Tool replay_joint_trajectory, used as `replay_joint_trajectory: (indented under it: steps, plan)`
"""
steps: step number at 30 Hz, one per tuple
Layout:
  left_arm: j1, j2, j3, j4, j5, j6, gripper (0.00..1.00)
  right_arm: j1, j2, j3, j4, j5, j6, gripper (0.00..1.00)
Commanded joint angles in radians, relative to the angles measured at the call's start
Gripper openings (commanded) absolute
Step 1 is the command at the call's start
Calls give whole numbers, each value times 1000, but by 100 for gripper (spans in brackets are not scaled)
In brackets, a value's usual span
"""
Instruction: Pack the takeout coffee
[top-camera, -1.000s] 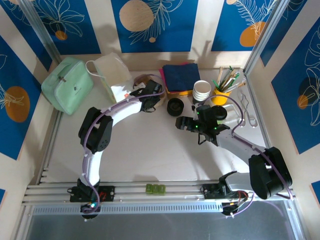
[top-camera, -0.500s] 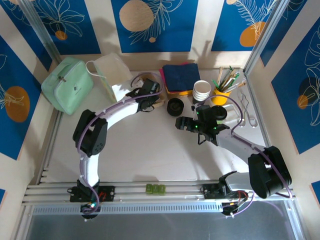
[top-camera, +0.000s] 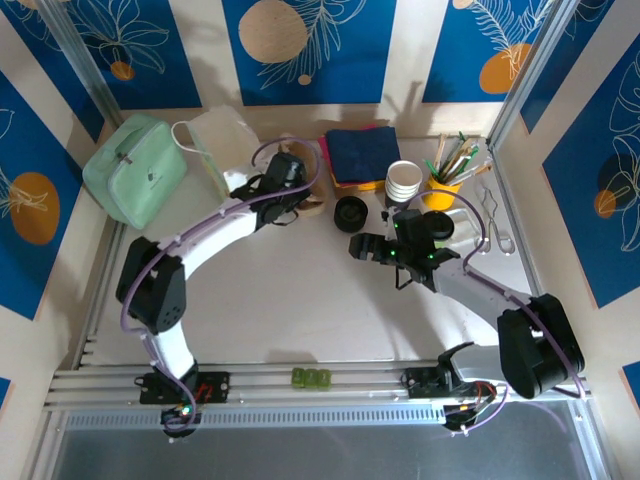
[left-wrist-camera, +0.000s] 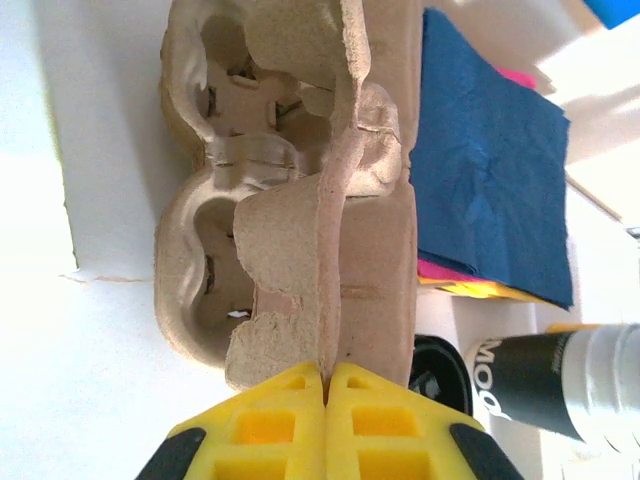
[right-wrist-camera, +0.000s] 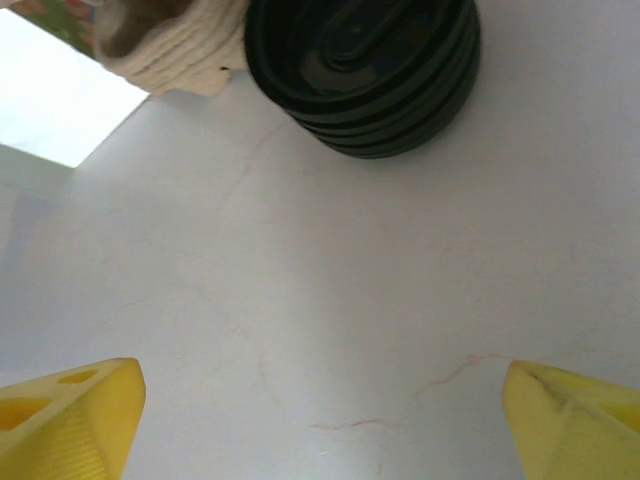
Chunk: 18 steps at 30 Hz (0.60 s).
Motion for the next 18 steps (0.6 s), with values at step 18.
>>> replay_joint_trajectory:
  steps: [18]
  plan:
    - [11, -599, -268, -349, 611, 583, 1, 184, -293, 321, -513, -200, -231, 90]
